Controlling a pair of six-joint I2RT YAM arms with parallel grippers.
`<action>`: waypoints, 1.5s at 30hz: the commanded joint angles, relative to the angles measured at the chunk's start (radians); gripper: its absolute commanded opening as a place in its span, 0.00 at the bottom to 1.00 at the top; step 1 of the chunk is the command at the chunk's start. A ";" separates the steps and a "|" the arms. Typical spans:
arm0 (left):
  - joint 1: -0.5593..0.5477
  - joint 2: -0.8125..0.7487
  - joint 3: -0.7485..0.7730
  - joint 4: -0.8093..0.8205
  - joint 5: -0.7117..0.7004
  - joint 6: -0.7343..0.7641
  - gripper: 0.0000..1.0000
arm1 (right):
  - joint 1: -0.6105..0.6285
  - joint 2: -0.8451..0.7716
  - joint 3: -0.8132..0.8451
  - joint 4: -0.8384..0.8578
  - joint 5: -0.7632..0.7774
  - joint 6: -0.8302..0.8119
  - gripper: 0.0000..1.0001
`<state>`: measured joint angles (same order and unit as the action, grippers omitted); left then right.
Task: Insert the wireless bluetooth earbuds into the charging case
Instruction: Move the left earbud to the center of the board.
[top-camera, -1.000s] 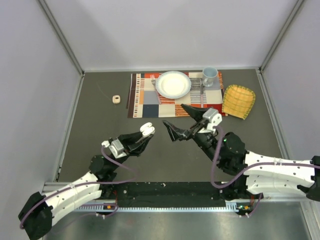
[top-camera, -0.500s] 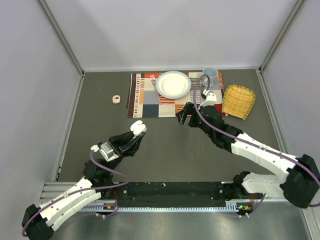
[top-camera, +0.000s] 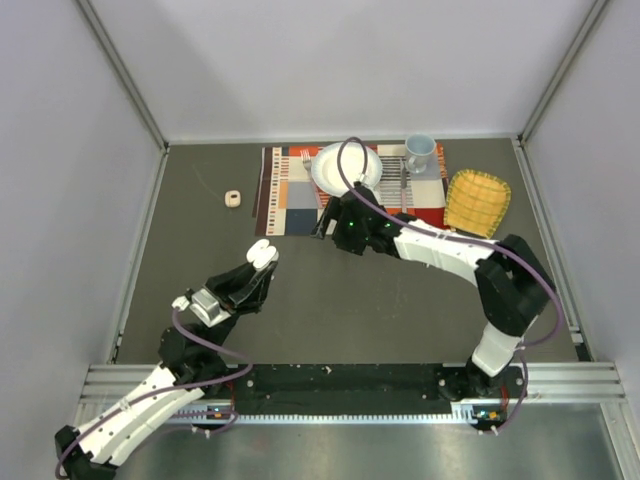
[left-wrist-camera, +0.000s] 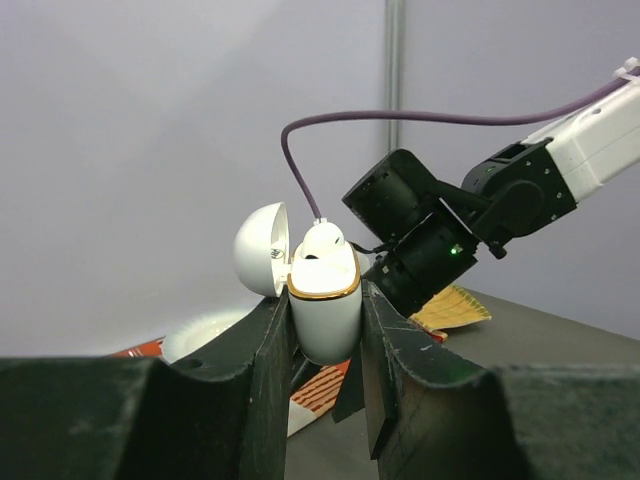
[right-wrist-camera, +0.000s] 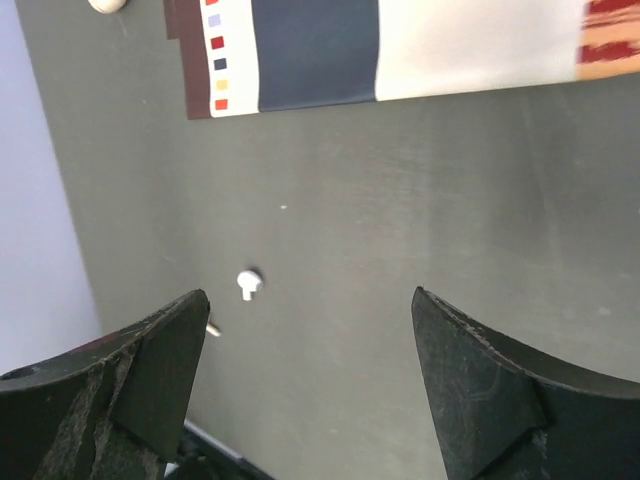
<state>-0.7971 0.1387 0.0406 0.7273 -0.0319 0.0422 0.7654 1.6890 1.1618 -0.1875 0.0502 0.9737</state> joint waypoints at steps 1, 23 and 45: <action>-0.002 -0.053 -0.031 -0.048 -0.043 0.041 0.00 | 0.011 0.099 0.104 -0.029 -0.133 0.165 0.82; -0.002 -0.183 0.096 -0.324 -0.094 0.107 0.00 | 0.110 0.524 0.545 -0.276 -0.277 0.375 0.61; -0.002 -0.266 0.111 -0.443 -0.148 0.107 0.00 | 0.153 0.649 0.658 -0.294 -0.348 0.454 0.48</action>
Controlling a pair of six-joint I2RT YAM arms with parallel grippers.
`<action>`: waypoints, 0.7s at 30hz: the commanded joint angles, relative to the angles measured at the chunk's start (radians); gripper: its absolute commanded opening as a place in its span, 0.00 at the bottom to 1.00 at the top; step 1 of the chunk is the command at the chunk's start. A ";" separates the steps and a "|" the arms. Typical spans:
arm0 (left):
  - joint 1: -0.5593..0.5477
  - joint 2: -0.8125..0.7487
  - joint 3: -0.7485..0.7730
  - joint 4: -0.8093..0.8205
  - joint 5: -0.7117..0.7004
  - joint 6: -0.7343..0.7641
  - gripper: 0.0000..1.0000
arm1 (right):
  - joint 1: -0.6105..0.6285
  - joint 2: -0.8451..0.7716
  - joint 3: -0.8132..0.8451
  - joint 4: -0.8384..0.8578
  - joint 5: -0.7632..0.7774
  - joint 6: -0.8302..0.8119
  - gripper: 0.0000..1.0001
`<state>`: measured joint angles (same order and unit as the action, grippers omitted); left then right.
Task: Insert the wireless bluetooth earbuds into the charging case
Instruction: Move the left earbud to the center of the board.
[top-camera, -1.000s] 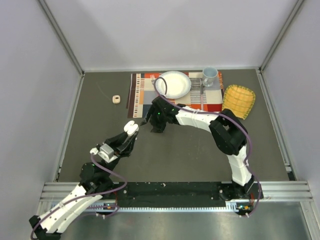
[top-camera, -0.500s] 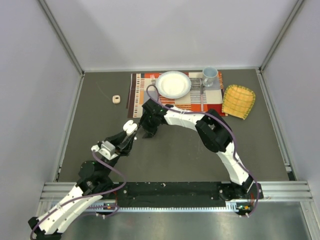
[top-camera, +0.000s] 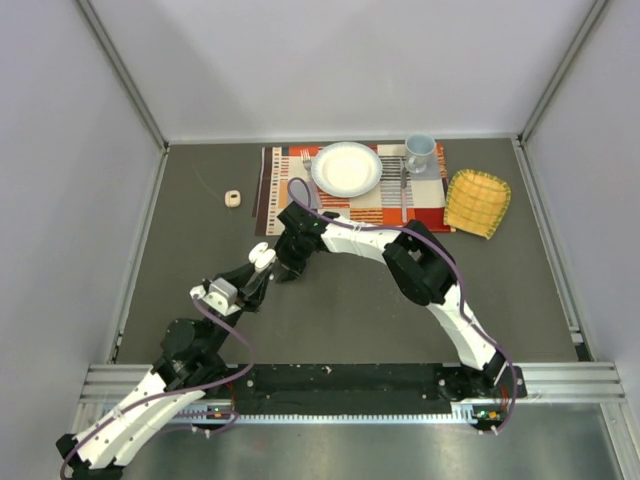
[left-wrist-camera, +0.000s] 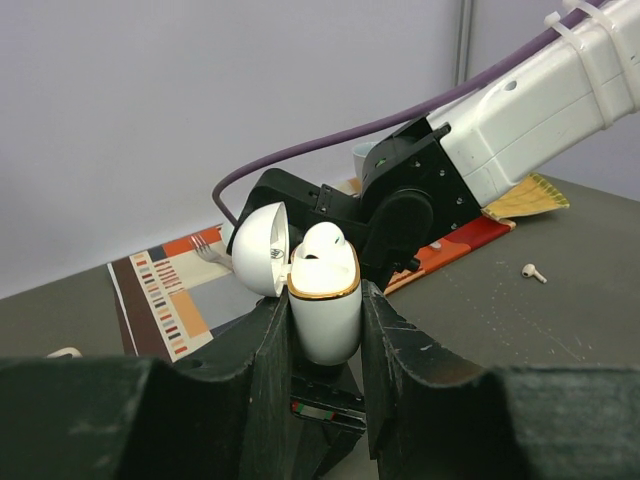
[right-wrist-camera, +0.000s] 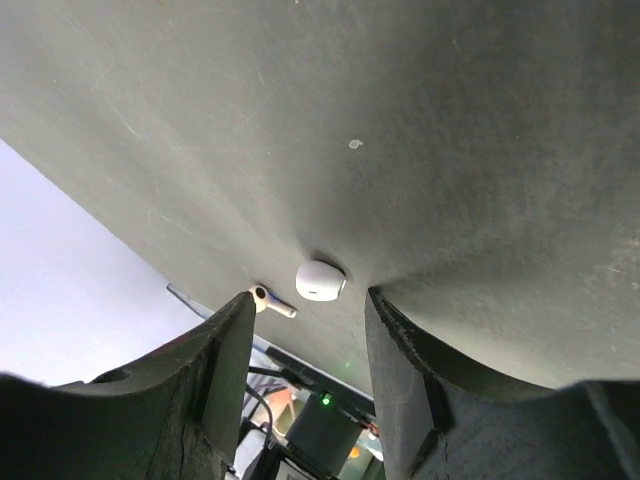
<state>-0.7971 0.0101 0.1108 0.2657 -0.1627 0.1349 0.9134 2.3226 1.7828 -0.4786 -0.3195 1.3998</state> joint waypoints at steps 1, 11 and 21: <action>-0.002 -0.139 0.040 0.018 -0.018 0.014 0.00 | 0.004 0.017 0.035 -0.005 0.028 0.036 0.48; -0.002 -0.142 0.036 0.017 -0.026 0.014 0.00 | -0.001 0.061 0.043 -0.006 0.037 0.067 0.37; -0.002 -0.142 0.027 0.021 -0.043 0.015 0.00 | -0.013 0.061 0.015 -0.017 0.056 0.076 0.34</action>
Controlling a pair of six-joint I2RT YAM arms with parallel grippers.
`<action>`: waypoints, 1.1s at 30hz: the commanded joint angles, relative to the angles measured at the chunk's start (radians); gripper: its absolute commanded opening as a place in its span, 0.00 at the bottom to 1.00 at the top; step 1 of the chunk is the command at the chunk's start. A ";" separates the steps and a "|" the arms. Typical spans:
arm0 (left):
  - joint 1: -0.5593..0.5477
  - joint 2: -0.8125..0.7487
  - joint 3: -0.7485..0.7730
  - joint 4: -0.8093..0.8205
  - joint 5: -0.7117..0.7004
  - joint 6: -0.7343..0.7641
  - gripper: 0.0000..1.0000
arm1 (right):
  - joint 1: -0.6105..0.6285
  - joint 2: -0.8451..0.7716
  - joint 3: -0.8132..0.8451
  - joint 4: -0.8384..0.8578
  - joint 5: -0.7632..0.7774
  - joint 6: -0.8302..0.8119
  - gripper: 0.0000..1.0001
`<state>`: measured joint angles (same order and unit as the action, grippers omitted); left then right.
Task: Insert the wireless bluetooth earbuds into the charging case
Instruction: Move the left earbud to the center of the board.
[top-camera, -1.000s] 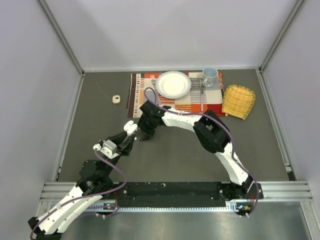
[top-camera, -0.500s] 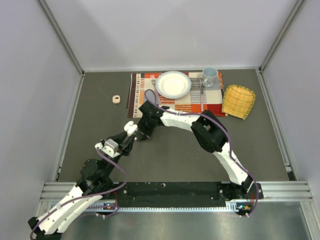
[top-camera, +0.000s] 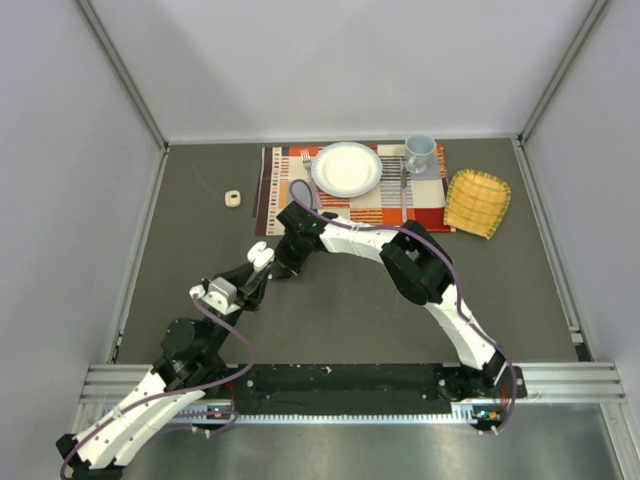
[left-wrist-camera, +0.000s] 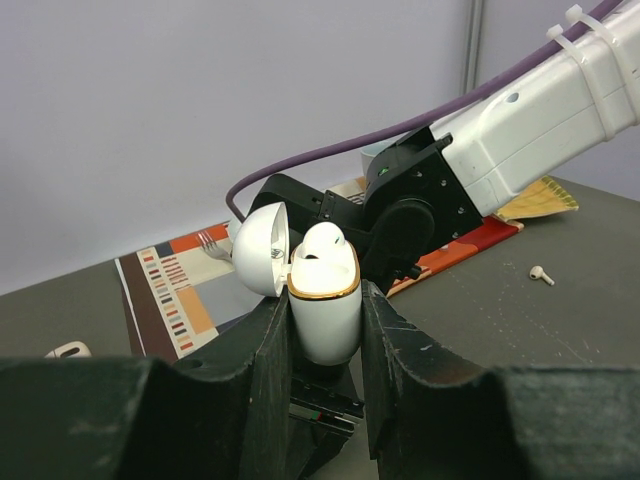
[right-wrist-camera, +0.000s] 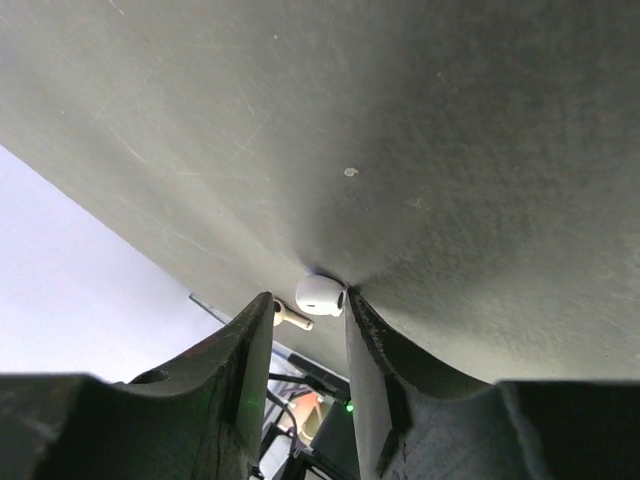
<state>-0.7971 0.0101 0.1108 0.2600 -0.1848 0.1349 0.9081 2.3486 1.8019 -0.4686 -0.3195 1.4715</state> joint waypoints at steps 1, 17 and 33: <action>-0.002 -0.142 0.027 0.028 -0.021 0.015 0.00 | -0.008 0.041 -0.004 -0.027 0.053 0.000 0.33; -0.002 -0.142 0.023 0.039 -0.027 0.017 0.00 | -0.008 0.057 -0.018 -0.053 0.053 -0.008 0.25; -0.002 -0.142 0.029 0.048 -0.027 0.022 0.00 | -0.008 -0.060 -0.124 -0.059 0.186 -0.068 0.13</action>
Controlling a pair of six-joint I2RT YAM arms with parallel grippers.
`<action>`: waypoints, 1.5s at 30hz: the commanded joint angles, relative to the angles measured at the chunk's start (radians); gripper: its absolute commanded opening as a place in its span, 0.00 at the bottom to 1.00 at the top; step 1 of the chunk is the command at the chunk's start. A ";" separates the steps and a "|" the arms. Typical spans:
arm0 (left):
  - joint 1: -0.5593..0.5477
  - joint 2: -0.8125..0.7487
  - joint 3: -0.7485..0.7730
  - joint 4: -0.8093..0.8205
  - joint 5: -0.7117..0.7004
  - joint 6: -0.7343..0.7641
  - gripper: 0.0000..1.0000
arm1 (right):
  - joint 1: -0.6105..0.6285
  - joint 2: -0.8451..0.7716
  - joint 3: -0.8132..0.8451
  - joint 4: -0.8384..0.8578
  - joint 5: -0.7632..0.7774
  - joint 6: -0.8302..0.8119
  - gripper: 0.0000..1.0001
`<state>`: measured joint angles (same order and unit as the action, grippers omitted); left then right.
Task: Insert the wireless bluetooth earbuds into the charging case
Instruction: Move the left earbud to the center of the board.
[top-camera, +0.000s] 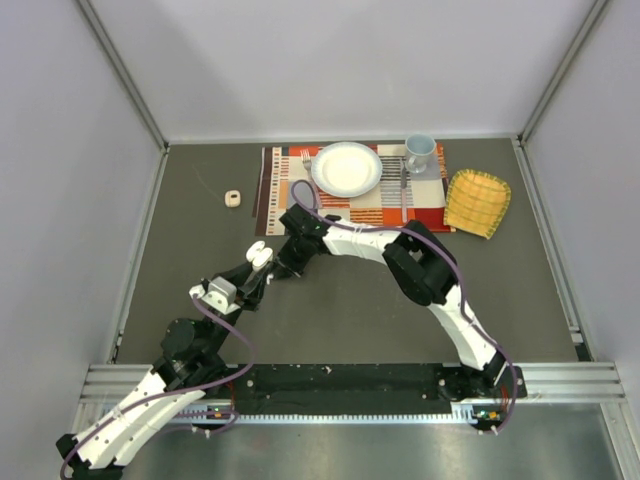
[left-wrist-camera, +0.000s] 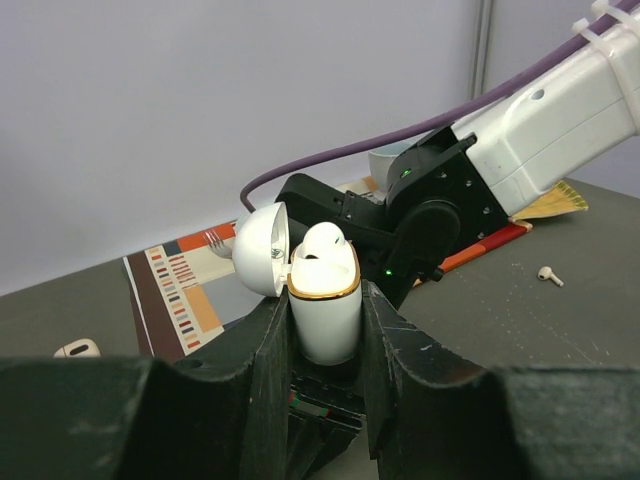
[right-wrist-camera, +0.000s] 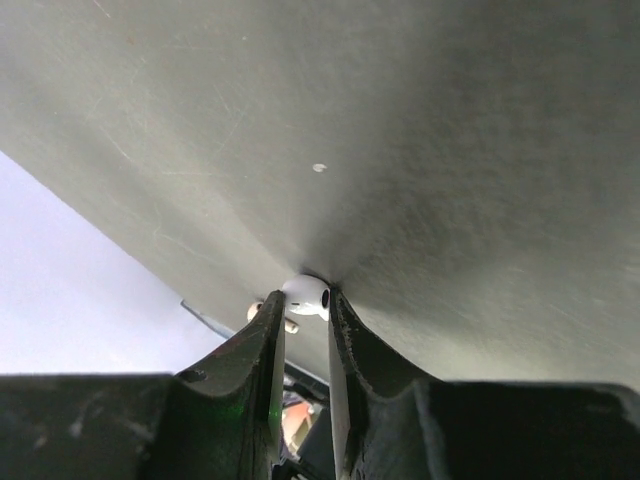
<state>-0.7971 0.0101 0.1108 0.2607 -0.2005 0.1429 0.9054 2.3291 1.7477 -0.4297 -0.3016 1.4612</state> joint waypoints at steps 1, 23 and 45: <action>-0.002 -0.142 0.029 0.048 -0.011 0.014 0.00 | -0.005 -0.057 -0.092 -0.096 0.183 -0.062 0.12; -0.002 -0.136 0.021 0.063 -0.002 -0.002 0.00 | -0.049 -0.404 -0.517 -0.106 0.426 -0.294 0.15; -0.002 -0.116 0.023 0.061 0.001 -0.011 0.00 | -0.060 -0.438 -0.609 0.017 0.424 -0.515 0.37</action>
<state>-0.7971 0.0101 0.1108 0.2699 -0.1989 0.1337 0.8543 1.8629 1.1728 -0.4011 0.0647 1.0180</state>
